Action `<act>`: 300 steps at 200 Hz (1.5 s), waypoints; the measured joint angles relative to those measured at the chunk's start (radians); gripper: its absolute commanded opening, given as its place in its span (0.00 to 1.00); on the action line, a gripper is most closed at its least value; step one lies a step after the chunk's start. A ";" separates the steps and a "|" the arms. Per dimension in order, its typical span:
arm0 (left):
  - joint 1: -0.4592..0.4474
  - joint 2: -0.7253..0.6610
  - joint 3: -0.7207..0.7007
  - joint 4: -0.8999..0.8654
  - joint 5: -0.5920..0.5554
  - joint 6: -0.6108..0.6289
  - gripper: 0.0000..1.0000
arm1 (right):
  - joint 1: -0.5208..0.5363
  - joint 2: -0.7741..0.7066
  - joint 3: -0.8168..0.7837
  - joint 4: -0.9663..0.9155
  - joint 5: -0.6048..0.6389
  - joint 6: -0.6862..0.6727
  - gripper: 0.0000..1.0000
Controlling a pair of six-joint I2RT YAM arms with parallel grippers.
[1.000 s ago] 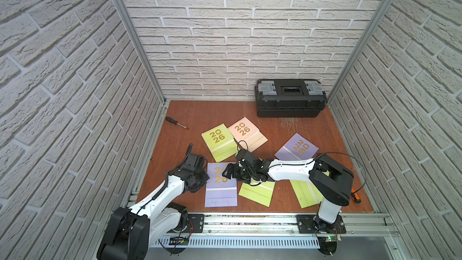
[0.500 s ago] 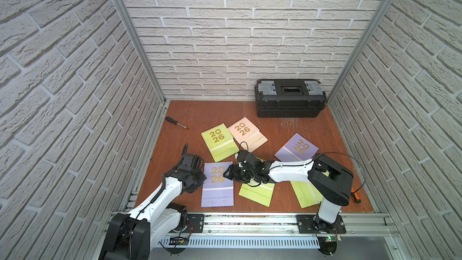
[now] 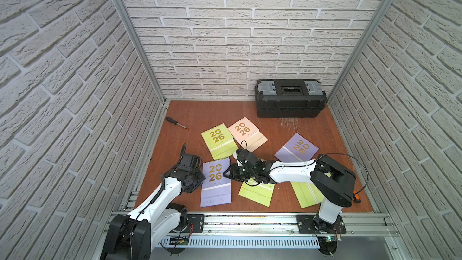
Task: Stack the calendars
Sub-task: Pick up the calendar at the center of the board.
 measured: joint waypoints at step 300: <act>-0.008 -0.089 0.116 -0.148 0.060 0.006 0.00 | -0.008 -0.245 -0.247 0.126 0.045 0.020 0.03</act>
